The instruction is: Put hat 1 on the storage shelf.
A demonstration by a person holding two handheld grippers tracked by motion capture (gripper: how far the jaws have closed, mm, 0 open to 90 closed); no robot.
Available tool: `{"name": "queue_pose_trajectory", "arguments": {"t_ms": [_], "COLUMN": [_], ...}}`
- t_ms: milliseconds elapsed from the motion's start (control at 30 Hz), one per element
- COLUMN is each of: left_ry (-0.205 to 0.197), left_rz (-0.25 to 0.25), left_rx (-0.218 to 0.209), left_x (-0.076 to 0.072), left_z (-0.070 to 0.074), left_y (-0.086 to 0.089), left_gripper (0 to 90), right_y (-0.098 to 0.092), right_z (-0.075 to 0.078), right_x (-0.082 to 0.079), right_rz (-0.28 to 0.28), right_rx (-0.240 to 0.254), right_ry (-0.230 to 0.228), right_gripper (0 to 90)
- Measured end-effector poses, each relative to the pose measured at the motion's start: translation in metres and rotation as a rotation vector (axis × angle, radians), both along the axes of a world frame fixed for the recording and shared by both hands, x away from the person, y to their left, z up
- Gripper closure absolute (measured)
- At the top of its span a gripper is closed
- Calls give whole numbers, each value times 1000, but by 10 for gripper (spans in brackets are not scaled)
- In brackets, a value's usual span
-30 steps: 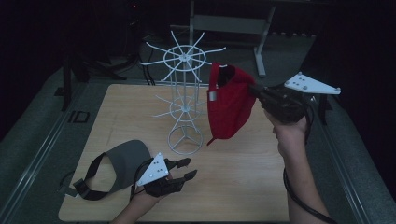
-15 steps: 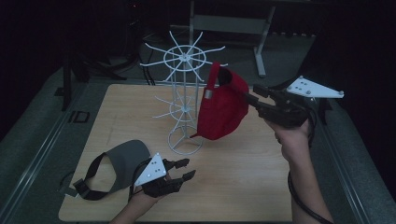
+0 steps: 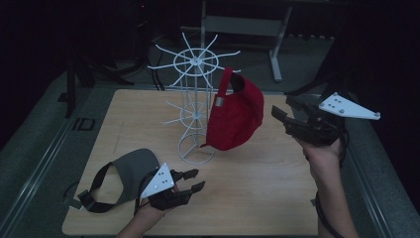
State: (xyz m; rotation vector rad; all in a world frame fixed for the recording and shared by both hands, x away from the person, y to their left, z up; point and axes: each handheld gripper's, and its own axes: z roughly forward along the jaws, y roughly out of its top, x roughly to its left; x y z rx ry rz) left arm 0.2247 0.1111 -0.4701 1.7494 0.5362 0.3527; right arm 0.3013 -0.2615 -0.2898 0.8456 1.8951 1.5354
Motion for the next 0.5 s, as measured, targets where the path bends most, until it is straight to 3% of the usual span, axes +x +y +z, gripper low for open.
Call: {"name": "queue_pose_trajectory", "arguments": {"t_ms": [100,267,500], "left_ry": [1,11,21], "left_rz": [3,11,23], "left_rx": [0,5,9], "left_x": [-1,-1,-3], "left_z": [-1,-5,-8], "left_y": [1,5,10], "left_gripper": [563,563,562], "right_y": [-8,-24,-40], "right_z": [-9,-26,-58], "right_x": [-2,1,2], "right_rz": [-29,-30,-59], "right_rx": [-10,9,-8], "right_ry": [-11,28,65], "right_gripper": [303,181,154]}}
